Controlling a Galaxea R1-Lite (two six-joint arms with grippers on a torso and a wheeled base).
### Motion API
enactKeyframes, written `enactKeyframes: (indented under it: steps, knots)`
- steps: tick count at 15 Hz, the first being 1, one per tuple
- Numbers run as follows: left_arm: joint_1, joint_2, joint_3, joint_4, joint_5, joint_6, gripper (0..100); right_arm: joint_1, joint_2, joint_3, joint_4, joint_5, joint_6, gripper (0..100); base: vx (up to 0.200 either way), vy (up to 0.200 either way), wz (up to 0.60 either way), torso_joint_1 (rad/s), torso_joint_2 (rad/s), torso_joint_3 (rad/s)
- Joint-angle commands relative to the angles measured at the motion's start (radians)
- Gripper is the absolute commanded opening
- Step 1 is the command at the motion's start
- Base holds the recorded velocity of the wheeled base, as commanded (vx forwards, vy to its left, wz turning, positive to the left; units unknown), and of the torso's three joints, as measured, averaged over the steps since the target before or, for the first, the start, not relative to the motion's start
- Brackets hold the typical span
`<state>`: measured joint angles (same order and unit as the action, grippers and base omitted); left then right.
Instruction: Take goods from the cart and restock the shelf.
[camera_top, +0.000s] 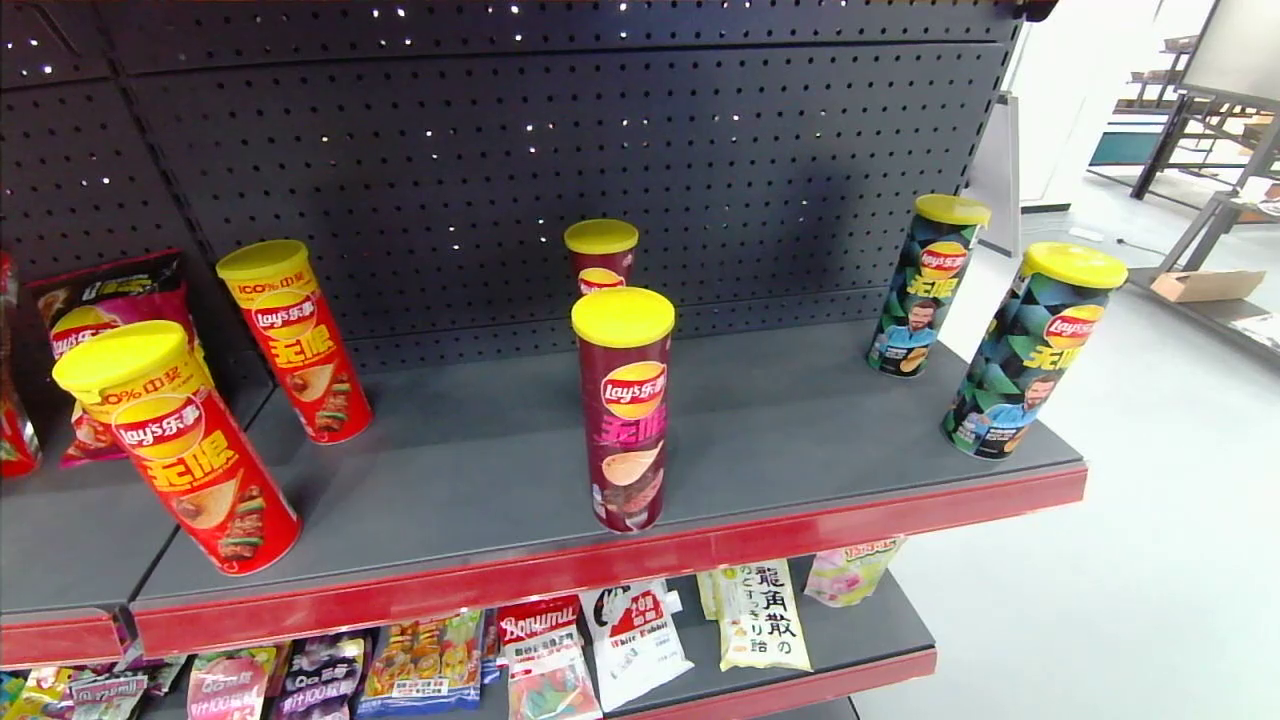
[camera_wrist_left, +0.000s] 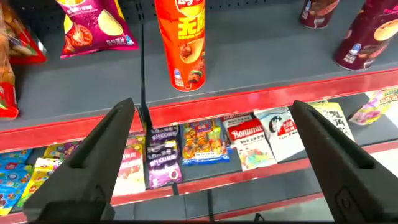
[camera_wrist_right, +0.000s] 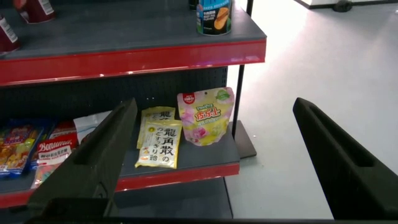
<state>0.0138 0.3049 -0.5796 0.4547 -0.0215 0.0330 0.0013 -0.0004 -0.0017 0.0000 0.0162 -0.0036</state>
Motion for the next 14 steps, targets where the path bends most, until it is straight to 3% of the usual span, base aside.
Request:
enactKeyframes:
  steps: [1, 5, 7, 11, 13, 14]
  knots:
    - [0.0, -0.003, 0.004, -0.001, 0.0, 0.001, 100, 0.0, 0.0, 0.0, 0.0, -0.001, -0.001, 100, 0.0, 0.0, 0.6, -0.002, 0.01, 0.007]
    - [0.0, 0.0, 0.007, -0.002, -0.003, 0.002, 100, 0.0, 0.0, 0.0, 0.0, 0.001, 0.001, 100, 0.0, 0.0, 0.6, 0.007, 0.0, 0.005]
    - [0.0, -0.02, 0.026, -0.002, -0.006, 0.004, 100, 0.0, 0.0, 0.0, 0.0, 0.001, -0.001, 100, 0.0, 0.0, 0.0, 0.0, 0.0, 0.0]
    - [-0.04, -0.219, 0.161, -0.011, -0.018, 0.021, 100, 0.0, 0.002, -0.012, -0.002, 0.039, -0.004, 100, 0.0, 0.0, 0.0, 0.0, 0.0, 0.0]
    - [-0.037, -0.242, 0.198, -0.037, -0.015, -0.004, 100, -0.003, 0.31, -0.294, 0.005, 0.076, 0.036, 100, 0.0, 0.0, 0.0, 0.0, 0.0, 0.0]
    - [-0.037, -0.242, 0.198, -0.037, -0.015, -0.004, 100, -0.003, 0.31, -0.294, 0.005, 0.076, 0.036, 100, 0.0, 0.0, 0.0, 0.0, 0.0, 0.0]
